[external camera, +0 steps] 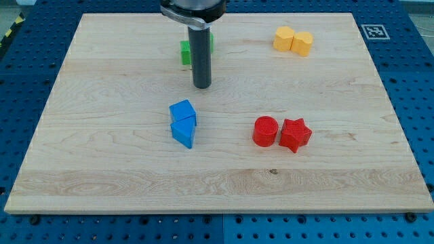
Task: Separate yellow heart from the yellow hexagon
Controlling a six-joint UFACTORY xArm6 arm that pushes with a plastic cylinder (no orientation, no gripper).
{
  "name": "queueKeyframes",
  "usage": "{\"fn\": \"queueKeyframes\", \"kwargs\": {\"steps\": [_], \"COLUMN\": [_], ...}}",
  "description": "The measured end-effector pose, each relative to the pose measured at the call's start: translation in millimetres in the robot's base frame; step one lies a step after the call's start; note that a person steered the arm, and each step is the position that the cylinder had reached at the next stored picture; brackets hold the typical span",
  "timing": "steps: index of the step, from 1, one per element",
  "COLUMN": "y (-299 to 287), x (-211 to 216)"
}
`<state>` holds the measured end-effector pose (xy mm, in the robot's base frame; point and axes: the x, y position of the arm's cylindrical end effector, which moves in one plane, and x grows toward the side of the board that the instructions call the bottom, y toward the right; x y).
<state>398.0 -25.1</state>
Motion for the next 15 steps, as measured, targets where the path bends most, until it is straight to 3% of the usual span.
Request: {"fn": "queueKeyframes", "kwargs": {"steps": [4, 7, 9, 10, 15], "y": [129.9, 218.3, 227.3, 227.3, 210.6], "x": [-7.8, -53.9, -125.0, -139.0, -130.6]}}
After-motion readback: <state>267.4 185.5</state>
